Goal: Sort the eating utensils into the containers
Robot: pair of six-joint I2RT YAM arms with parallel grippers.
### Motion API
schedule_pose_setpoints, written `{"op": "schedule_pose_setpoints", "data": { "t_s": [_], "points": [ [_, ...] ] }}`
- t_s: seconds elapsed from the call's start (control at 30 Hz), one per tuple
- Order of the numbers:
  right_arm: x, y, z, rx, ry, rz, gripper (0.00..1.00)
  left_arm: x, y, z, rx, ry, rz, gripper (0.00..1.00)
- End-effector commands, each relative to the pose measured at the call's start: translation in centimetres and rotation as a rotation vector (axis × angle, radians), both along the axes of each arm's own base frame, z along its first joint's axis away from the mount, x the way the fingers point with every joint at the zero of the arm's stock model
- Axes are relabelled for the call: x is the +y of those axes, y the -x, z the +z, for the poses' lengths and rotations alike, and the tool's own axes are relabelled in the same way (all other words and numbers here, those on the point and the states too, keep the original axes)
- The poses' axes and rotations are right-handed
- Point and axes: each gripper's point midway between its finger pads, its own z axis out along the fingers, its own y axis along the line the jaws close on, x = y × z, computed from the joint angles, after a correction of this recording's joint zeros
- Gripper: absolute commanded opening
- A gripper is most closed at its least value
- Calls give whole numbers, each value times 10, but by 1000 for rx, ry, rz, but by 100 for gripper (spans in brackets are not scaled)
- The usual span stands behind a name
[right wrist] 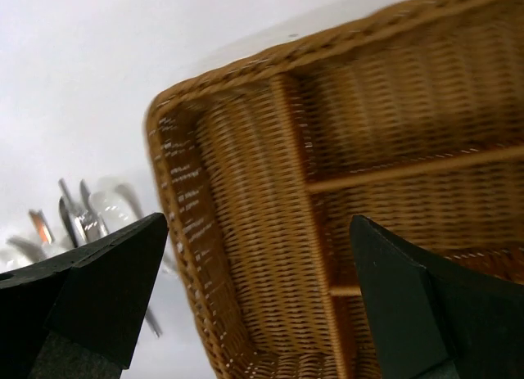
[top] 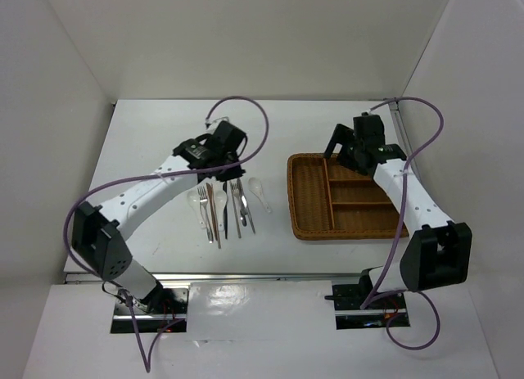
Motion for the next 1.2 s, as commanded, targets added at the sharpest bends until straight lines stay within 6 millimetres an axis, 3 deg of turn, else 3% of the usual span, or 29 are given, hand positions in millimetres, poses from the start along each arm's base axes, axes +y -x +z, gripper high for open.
{"op": "schedule_pose_setpoints", "data": {
  "t_s": [0.0, 0.03, 0.07, 0.1, 0.13, 0.2, 0.4, 0.43, 0.67, 0.7, 0.73, 0.77, 0.93, 1.0, 1.07, 1.17],
  "points": [
    [-20, 11, -2, 24, -15, -86, 100, -69, -15, 31, -77, 109, -124, 25],
    [-23, 13, -4, 36, -20, -102, 100, -93, -16, 19, -64, 105, -177, 27],
    [-25, 16, -5, 35, -12, -109, 100, -105, -18, 18, -58, 112, -196, 28],
    [-25, 18, -3, 34, -20, -117, 100, -120, -23, 29, -77, 138, -216, 28],
    [-29, 22, -9, 54, -4, -129, 100, -130, -23, 26, -67, 143, -234, 28],
    [-34, 24, -3, 30, -3, -174, 100, -152, -29, 14, -54, 172, -254, 28],
    [-45, 33, 1, 24, 27, -229, 100, -189, -36, 10, -70, 288, -271, 28],
    [-46, 34, 3, 15, 25, -229, 100, -191, -40, 7, -74, 280, -264, 31],
    [-39, 42, 11, -8, 0, -178, 100, -175, -55, -4, -145, 115, -352, 57],
    [-34, 41, 12, -14, -15, -152, 100, -160, -66, -5, -160, 84, -354, 60],
    [-32, 41, 12, -13, -22, -145, 100, -153, -70, 0, -177, 89, -359, 60],
    [-32, 42, 15, -22, -24, -145, 100, -143, -71, -11, -163, 76, -369, 61],
    [-25, 42, 14, -30, -46, -104, 100, -104, -91, -14, -192, 101, -509, 68],
    [-17, 41, 17, -44, -66, -59, 100, -79, -100, -33, -135, 63, -491, 68],
    [-16, 38, 20, -62, -64, -42, 100, -67, -105, -45, -120, 16, -505, 68],
    [-15, 31, 20, -71, -59, -36, 100, -66, -105, -61, -89, -13, -539, 68]
  ]
}}
